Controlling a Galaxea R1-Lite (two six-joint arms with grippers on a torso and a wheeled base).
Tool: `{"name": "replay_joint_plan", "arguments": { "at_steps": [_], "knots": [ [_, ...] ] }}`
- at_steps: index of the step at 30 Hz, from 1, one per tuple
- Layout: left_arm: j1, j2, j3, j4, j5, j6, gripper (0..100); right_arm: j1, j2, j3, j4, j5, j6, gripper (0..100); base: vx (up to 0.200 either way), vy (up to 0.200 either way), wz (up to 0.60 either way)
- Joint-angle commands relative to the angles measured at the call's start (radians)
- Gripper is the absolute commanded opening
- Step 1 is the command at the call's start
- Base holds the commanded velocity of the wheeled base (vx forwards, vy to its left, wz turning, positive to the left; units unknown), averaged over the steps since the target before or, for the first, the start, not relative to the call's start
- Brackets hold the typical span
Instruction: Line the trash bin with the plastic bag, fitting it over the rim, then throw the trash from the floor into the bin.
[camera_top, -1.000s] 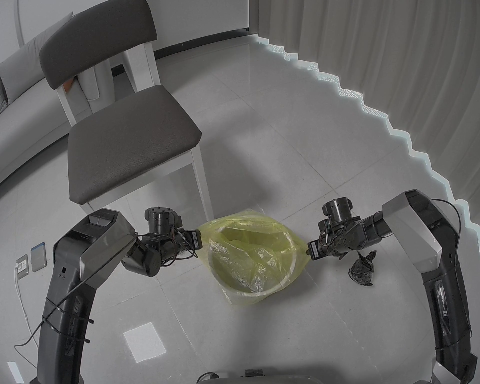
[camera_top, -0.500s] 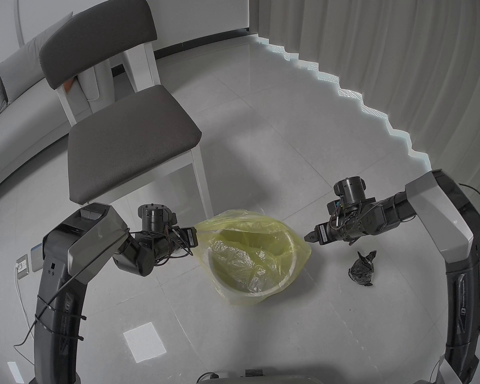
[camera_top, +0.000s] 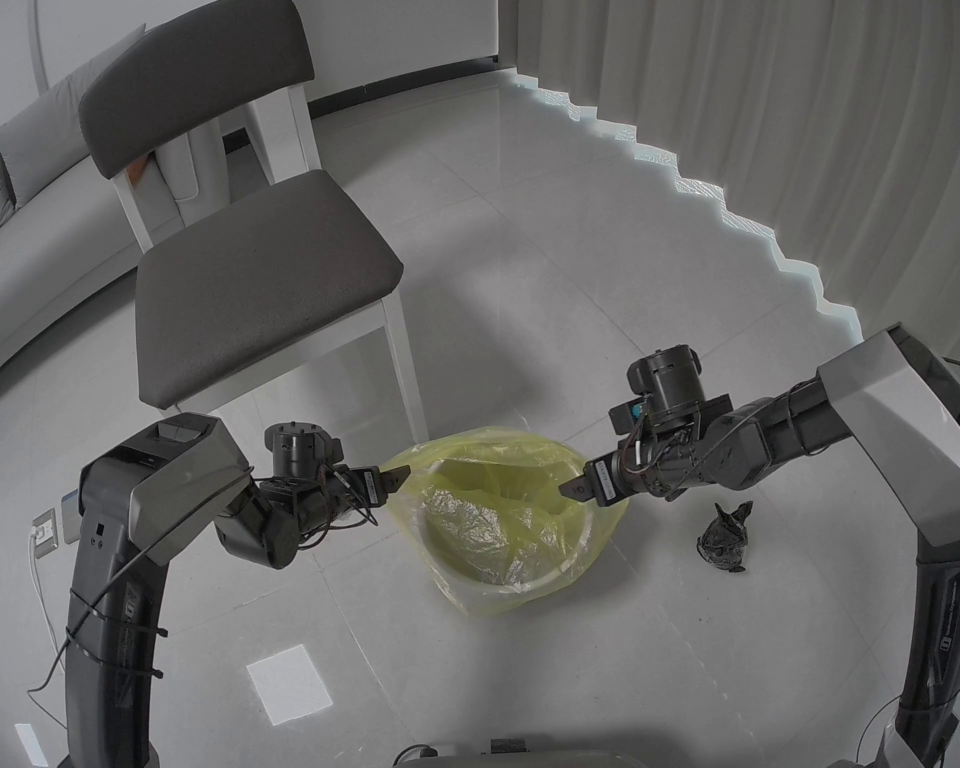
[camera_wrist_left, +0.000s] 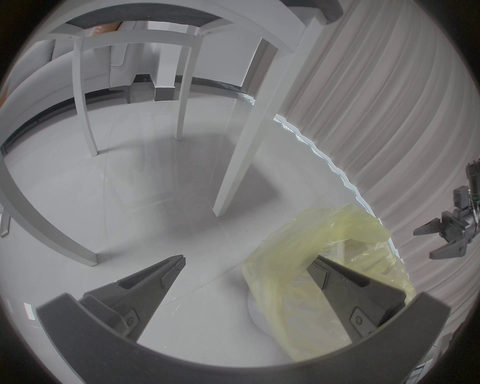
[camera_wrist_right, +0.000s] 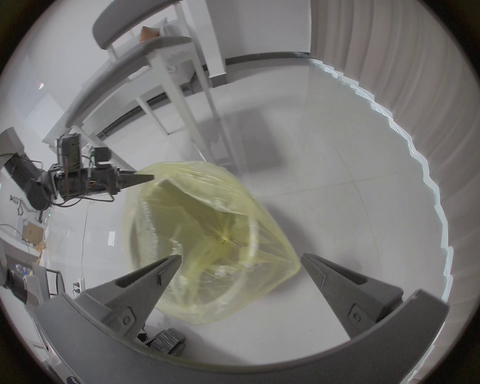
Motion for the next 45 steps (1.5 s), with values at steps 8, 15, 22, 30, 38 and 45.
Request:
{"name": "replay_joint_plan", "arguments": {
  "at_steps": [8,15,22,30,38,45],
  "knots": [
    [0.045,-0.1,0.161,-0.092,0.0,0.004,100,0.123,0.014,0.034,-0.049,0.001,-0.016,100,0.0,0.0,0.0],
    [0.042,-0.143,0.262,-0.195,0.0,0.006,100,0.132,0.1,-0.045,-0.046,0.007,-0.013,100,0.0,0.0,0.0],
    [0.045,-0.145,0.287,-0.227,-0.005,0.006,100,0.145,0.146,-0.077,-0.043,0.007,-0.015,100,0.0,0.0,0.0],
    [0.039,-0.145,0.293,-0.239,-0.005,0.007,100,0.146,0.186,-0.097,-0.044,0.007,-0.016,100,0.0,0.0,0.0],
    [0.036,-0.146,0.304,-0.258,-0.005,0.007,100,0.146,0.209,-0.106,-0.046,0.007,-0.033,0,0.0,0.0,0.0],
    [0.034,-0.14,0.304,-0.267,-0.006,0.007,100,0.152,0.148,-0.032,-0.046,0.006,-0.033,0,0.0,0.0,0.0]
  ]
}}
